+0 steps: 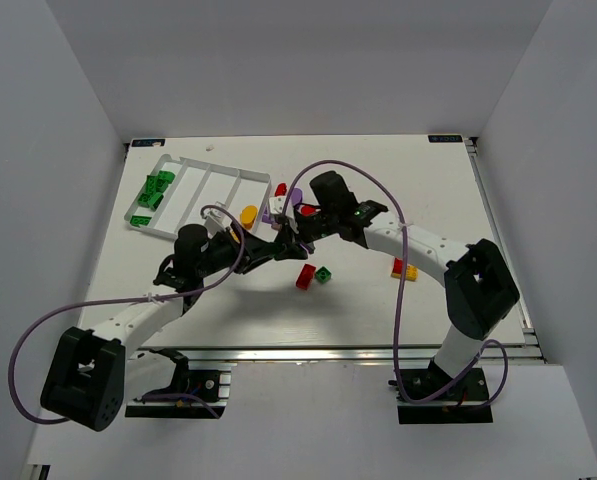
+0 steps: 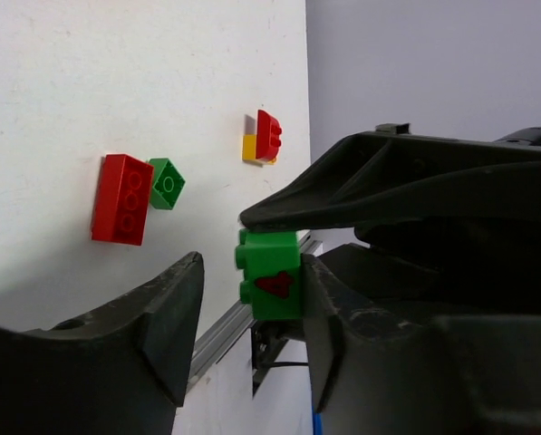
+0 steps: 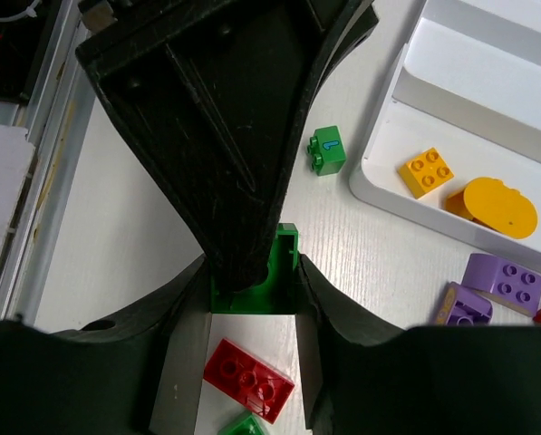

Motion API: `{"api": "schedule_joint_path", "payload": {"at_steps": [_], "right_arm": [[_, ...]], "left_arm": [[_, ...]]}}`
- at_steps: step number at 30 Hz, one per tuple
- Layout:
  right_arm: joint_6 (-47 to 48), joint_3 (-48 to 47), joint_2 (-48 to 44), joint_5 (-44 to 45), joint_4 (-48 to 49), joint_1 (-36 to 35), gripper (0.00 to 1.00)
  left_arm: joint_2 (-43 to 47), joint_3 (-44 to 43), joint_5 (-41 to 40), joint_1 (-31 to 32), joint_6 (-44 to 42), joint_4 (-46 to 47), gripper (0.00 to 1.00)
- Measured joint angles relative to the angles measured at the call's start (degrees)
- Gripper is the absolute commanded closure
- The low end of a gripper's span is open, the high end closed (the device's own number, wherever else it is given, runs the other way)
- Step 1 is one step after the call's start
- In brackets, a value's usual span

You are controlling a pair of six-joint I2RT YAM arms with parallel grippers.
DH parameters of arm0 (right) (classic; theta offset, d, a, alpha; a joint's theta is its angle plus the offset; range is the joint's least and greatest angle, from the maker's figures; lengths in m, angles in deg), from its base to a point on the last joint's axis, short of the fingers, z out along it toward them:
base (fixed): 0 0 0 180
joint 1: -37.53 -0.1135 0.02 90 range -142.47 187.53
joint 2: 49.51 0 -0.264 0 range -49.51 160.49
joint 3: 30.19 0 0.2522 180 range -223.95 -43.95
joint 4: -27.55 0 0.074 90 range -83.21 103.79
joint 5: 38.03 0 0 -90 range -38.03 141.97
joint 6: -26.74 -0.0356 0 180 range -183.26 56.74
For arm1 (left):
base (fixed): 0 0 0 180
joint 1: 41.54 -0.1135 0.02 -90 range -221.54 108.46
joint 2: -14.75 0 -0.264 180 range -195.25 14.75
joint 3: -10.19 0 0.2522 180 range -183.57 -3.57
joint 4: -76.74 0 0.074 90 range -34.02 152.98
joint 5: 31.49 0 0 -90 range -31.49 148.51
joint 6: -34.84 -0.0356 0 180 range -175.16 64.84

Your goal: Sort the legos into containers by color

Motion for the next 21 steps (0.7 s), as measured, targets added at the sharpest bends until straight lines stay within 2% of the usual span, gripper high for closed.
{"api": "schedule_joint_path", "payload": {"at_steps": [1, 4, 5, 7, 8, 13, 17, 21], "right_arm": [[-0.11, 0.00, 0.00, 0.13, -0.04, -0.07, 0.87], [-0.46, 0.00, 0.00, 0.26, -0.13, -0.13, 0.73], [-0.42, 0.00, 0.00, 0.31, -0.04, -0.15, 0.54], [-0.68, 0.02, 0.00, 0.35, 0.20, -0.13, 0.39], [-0.92, 0.02, 0.00, 0.31, 0.28, -0.15, 0.11], [-0.92, 0.15, -0.44, 2.01, 1.31, -0.28, 0.11], [-1.14, 1.66, -1.88, 5.57, 2.19, -0.20, 0.11], [-0.68, 4.70, -3.28, 8.87, 2.38, 0.55, 0.11]], "left_arm": [[-0.26, 0.00, 0.22, 0.13, 0.26, 0.35, 0.50], [-0.55, -0.17, 0.90, 0.39, 0.68, 2.05, 0.65], [-0.55, -0.28, 1.01, 0.39, 0.81, 2.38, 0.68], [-0.70, -0.44, 1.01, 0.37, 0.83, 2.38, 0.76], [-0.79, -0.59, 0.94, 0.39, 0.55, 2.23, 0.79], [-1.09, -4.11, -0.17, 0.39, -2.47, -2.19, 0.87], [-1.03, -11.43, -3.89, -1.40, -9.33, -13.99, 0.90], [-1.53, -19.45, -9.81, -11.21, -16.50, -27.50, 0.90]]}}
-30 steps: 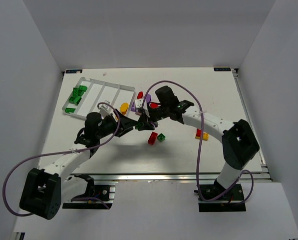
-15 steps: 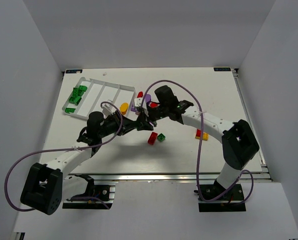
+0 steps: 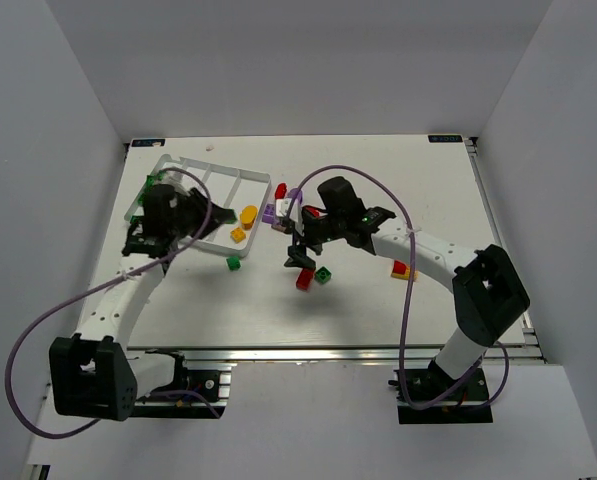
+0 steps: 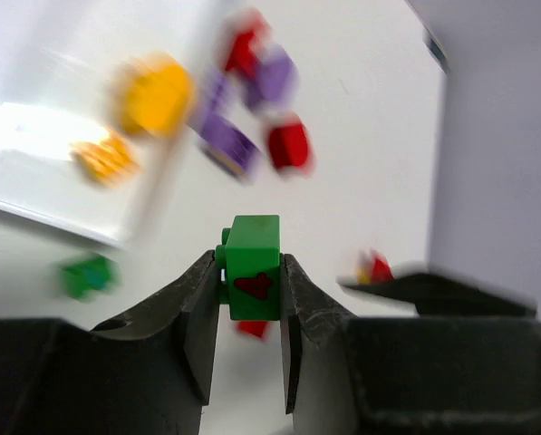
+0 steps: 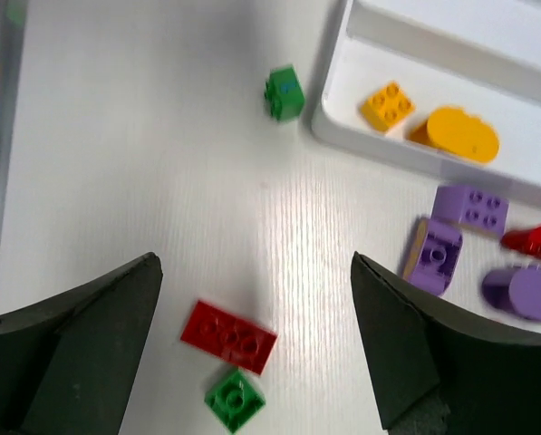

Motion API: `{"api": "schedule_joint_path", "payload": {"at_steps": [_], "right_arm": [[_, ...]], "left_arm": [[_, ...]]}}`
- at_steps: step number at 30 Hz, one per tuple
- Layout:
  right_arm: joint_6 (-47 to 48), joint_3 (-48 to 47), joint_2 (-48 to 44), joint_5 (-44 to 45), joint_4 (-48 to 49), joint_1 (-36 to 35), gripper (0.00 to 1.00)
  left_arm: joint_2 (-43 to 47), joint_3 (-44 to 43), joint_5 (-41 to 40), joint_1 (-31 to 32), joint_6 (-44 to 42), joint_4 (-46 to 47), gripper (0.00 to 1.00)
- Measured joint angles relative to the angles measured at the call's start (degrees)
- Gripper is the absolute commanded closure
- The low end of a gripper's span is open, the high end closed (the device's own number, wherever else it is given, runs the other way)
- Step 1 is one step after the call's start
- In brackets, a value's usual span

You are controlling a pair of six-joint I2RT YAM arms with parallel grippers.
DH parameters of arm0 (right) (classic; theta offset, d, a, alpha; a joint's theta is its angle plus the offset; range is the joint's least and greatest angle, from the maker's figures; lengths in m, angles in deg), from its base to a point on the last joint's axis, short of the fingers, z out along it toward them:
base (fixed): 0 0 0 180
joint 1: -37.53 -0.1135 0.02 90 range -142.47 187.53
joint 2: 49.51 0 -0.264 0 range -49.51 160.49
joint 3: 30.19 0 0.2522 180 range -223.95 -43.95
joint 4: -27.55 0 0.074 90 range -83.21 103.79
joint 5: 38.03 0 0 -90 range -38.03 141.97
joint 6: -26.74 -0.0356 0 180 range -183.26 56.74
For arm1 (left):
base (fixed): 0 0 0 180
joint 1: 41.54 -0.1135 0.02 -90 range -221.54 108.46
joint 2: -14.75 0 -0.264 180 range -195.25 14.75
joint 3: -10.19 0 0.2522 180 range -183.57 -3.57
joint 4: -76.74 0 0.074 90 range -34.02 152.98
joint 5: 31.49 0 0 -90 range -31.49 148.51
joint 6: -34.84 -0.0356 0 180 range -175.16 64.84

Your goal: Sort the legos into containers by color

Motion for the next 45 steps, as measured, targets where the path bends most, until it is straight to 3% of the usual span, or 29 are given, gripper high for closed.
{"api": "schedule_joint_path", "payload": {"at_steps": [1, 3, 4, 5, 14, 18, 24, 29, 35, 42, 45], "right_arm": [[0.44, 0.57, -0.13, 0.39, -0.44, 0.46, 0.16], [2.19, 0.74, -0.13, 0.09, -1.97, 1.66, 0.52], [2.71, 0.61, -0.13, -0.81, -3.19, 2.58, 0.85], [3.56, 0.33, -0.13, -1.42, -4.39, 3.39, 0.99], [2.99, -1.66, -0.09, -4.74, -8.17, 8.35, 1.00], [2.78, -1.55, -0.15, -5.70, -8.13, 9.09, 1.00], [1.99, -0.39, -0.42, -6.75, -8.15, 10.73, 1.00], [0.68, 0.33, -0.48, -7.23, -8.07, 11.45, 1.00], [-0.74, 0.35, -0.48, -7.37, -7.61, 11.43, 1.00], [-1.36, 0.35, -0.48, -7.08, -7.63, 11.63, 1.00], [-1.33, 0.35, -0.48, -7.04, -7.63, 11.89, 1.00]], "left_arm": [[-0.85, -2.38, -1.75, -3.06, -1.70, -2.89, 0.90], [-3.19, -6.56, -5.62, -7.72, -4.35, -6.38, 0.89], [-4.98, -8.96, -7.21, -9.33, -5.55, -8.07, 0.89], [-6.86, -11.41, -8.76, -10.62, -6.67, -9.16, 0.89], [-31.87, -31.74, -15.19, -16.74, -11.72, -9.09, 0.91], [-40.65, -35.34, -16.00, -19.12, -9.60, -5.09, 0.90], [-47.82, -38.25, -17.92, -20.72, -5.03, 1.90, 0.88], [-54.47, -46.82, -18.25, -20.79, -1.92, 6.45, 0.87], [-63.67, -58.49, -18.34, -21.20, 0.94, 6.08, 0.85], [-68.19, -60.57, -18.69, -22.27, 3.82, 4.22, 0.81], [-69.29, -61.99, -18.58, -22.45, 4.59, 3.63, 0.72]]}}
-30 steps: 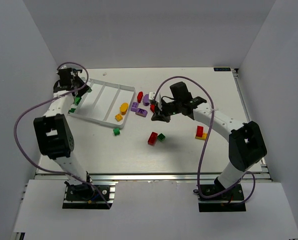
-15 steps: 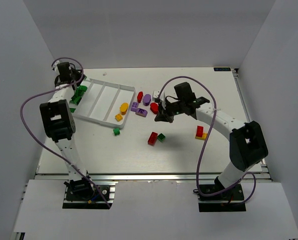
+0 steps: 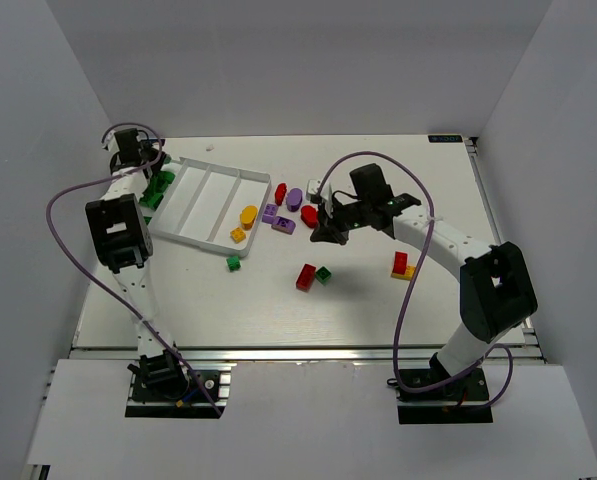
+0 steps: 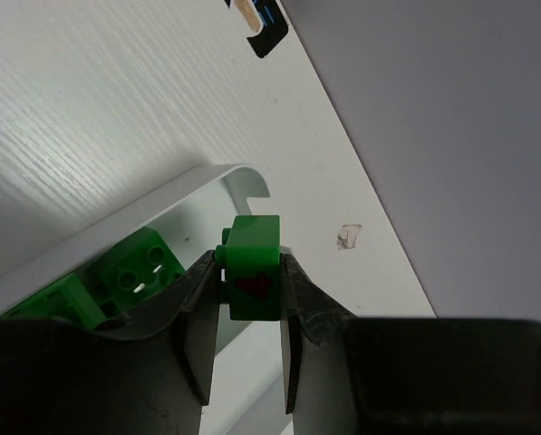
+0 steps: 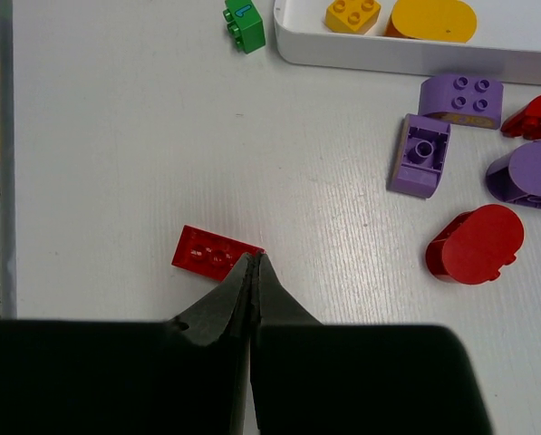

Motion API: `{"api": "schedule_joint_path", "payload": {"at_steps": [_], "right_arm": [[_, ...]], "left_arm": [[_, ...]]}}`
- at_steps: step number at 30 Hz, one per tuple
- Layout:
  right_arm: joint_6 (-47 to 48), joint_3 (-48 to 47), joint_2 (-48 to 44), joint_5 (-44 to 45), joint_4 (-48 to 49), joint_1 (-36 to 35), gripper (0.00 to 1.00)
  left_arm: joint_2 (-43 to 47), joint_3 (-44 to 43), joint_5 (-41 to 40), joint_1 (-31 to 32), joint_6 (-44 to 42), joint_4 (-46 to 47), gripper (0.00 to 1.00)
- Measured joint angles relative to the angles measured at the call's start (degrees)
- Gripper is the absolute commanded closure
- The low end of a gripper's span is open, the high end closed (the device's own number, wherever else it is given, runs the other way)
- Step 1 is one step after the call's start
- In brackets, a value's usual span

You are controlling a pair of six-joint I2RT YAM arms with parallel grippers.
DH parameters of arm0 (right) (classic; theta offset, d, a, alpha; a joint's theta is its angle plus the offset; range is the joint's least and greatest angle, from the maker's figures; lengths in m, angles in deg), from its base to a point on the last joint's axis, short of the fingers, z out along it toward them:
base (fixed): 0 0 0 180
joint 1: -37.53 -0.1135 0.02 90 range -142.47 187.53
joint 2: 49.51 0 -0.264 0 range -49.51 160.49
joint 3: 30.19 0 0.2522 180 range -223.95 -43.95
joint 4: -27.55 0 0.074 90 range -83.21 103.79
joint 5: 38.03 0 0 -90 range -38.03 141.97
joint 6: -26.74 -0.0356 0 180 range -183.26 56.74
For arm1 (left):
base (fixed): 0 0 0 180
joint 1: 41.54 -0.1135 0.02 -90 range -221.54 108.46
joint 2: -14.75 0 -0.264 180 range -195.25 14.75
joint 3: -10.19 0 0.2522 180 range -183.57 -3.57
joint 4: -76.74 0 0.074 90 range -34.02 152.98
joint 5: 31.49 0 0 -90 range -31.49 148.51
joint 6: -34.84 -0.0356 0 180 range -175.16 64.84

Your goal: Sort the legos into containers by color

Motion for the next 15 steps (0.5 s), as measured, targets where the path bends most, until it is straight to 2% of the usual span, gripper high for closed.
{"api": "schedule_joint_path", "payload": {"at_steps": [4, 6, 11, 13, 15], "right_arm": [[0.00, 0.00, 0.00, 0.20, 0.00, 0.31, 1.00], [0.02, 0.00, 0.00, 0.31, 0.00, 0.33, 1.00], [0.04, 0.00, 0.00, 0.31, -0.02, 0.44, 1.00], [0.07, 0.00, 0.00, 0.31, -0.02, 0.48, 1.00], [0.26, 0.00, 0.00, 0.26, -0.07, 0.57, 0.93]], "left_arm": [[-1.20, -2.08, 0.59, -0.09, 0.94, -0.28, 0.53], [-1.57, -2.73, 0.98, -0.09, 1.25, -0.57, 0.46], [-1.75, -3.58, 1.51, -0.09, 1.29, -2.80, 0.38], [-1.75, -4.04, 1.62, -0.09, 1.20, -3.43, 0.39], [-1.75, -4.33, 1.86, -0.11, 1.03, -3.54, 0.42]]}}
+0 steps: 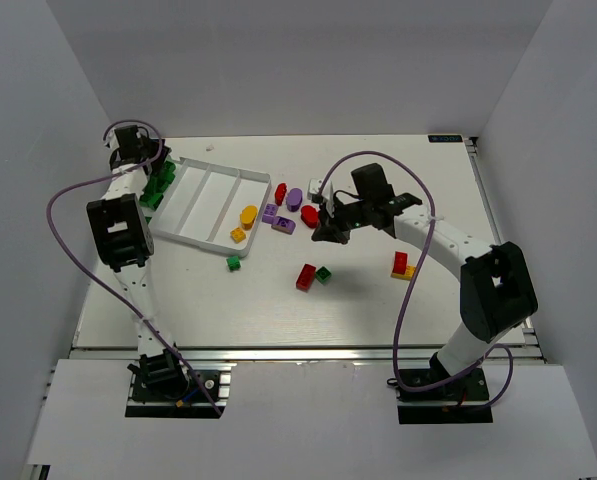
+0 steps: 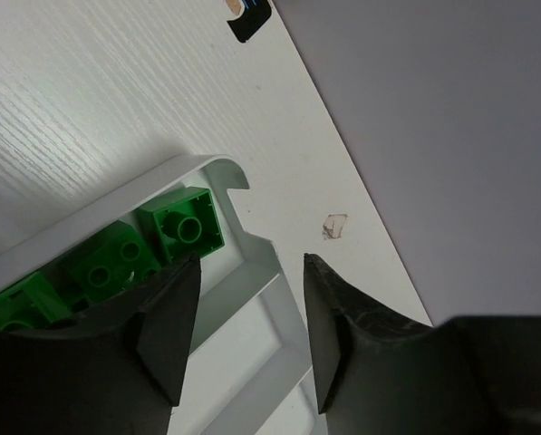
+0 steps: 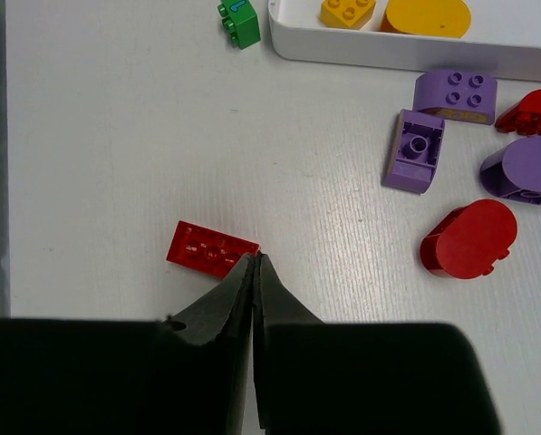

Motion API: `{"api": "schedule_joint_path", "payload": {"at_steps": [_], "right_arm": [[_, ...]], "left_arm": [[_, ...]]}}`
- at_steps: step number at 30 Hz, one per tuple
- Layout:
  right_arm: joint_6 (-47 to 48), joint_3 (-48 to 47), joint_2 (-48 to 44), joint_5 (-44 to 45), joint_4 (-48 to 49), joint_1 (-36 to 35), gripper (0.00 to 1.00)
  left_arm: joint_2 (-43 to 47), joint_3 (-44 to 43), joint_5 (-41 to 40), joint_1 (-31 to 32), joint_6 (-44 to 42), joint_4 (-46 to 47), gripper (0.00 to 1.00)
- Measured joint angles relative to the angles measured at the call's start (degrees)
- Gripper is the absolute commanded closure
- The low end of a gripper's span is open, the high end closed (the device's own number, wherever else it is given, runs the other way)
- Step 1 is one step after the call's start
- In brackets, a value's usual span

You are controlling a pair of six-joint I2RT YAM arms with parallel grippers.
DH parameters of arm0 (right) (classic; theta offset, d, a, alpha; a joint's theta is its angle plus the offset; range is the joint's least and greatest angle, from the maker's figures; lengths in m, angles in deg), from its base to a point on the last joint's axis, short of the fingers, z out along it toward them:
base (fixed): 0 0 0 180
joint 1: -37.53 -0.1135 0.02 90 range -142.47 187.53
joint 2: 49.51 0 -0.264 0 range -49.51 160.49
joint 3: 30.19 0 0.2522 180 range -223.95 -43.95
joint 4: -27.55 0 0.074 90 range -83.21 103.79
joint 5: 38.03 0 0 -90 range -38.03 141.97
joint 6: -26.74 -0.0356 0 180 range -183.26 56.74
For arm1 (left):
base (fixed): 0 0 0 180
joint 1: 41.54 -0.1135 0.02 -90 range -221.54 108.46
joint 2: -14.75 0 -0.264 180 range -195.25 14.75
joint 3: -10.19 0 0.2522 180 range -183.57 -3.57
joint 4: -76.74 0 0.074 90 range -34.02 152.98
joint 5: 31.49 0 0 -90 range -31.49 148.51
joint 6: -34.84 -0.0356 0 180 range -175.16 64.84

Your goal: Sort the legos into containers by color

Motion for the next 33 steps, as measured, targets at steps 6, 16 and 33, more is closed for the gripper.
{"api": "schedule_joint_path", "payload": {"at_steps": [6, 16, 33], "right_arm": [[4.46, -0.02, 0.00, -2.23, -3.34, 0.11, 0.29], [25.94, 0.44, 0.59, -8.13, -18.05, -0.11, 0.11], [44.98, 3.45, 9.29, 3.74, -16.17, -0.74, 0.12]], "left_arm": [[5.55, 10.23, 4.15, -0.48, 2.45, 5.05, 0.67], [33.44, 46.45, 12.00, -0.61, 5.73, 17.62, 0.48], [76.17, 75.34, 16.39, -0.46, -7.08, 5.70, 0.41]]}}
